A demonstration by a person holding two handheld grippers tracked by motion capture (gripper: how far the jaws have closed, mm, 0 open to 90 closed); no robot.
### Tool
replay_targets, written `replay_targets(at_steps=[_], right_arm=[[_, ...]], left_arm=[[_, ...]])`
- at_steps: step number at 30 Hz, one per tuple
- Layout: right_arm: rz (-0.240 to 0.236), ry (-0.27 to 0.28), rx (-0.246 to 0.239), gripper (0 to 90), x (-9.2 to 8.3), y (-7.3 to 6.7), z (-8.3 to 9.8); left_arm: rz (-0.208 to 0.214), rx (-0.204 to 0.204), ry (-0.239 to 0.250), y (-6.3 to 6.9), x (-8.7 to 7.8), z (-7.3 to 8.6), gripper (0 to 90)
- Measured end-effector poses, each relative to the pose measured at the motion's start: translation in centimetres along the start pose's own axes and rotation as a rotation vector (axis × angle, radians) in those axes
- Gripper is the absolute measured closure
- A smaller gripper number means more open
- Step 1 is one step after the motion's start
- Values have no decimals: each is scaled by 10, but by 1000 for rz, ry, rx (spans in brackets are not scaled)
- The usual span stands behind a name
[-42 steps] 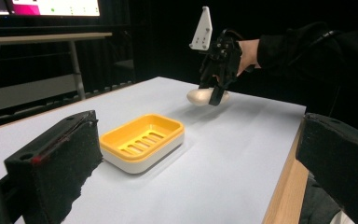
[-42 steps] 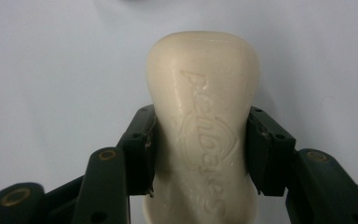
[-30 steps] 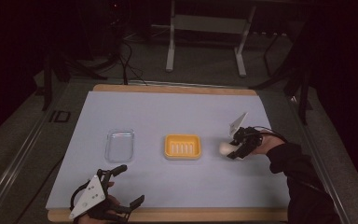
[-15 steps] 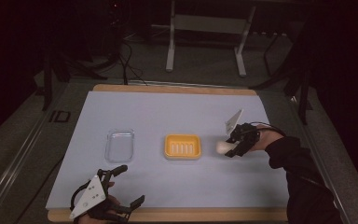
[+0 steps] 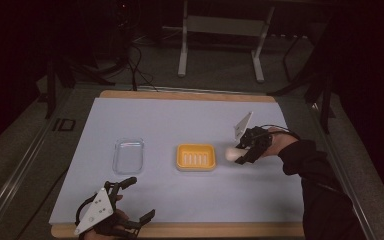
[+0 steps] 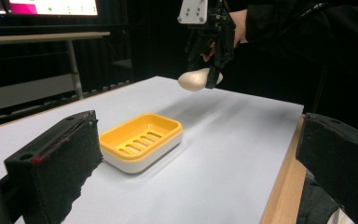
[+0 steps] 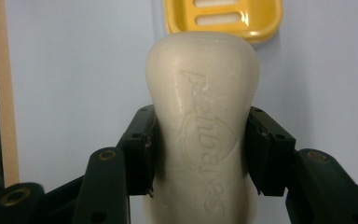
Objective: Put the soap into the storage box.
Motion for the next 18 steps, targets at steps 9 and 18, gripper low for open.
replay_targets(at_steps=[9,18], right_arm=[[-27,-9,-49,496,-5,-2,-16],[-35,3,-93,496,-6,-4,-40]], left_arm=[[4,-1,2,0,0,0,2],[4,1,1,1,-1,0,2]])
Point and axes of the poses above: each handheld gripper's, and its own axes: x roughly forward along the jaws, z roughly out of its underside, y roughly to its right, the point moved 7 cm from there along x, roughly forward along the jaws, and after that the axes turned 13 degrees about z, right-handed, at the moved point
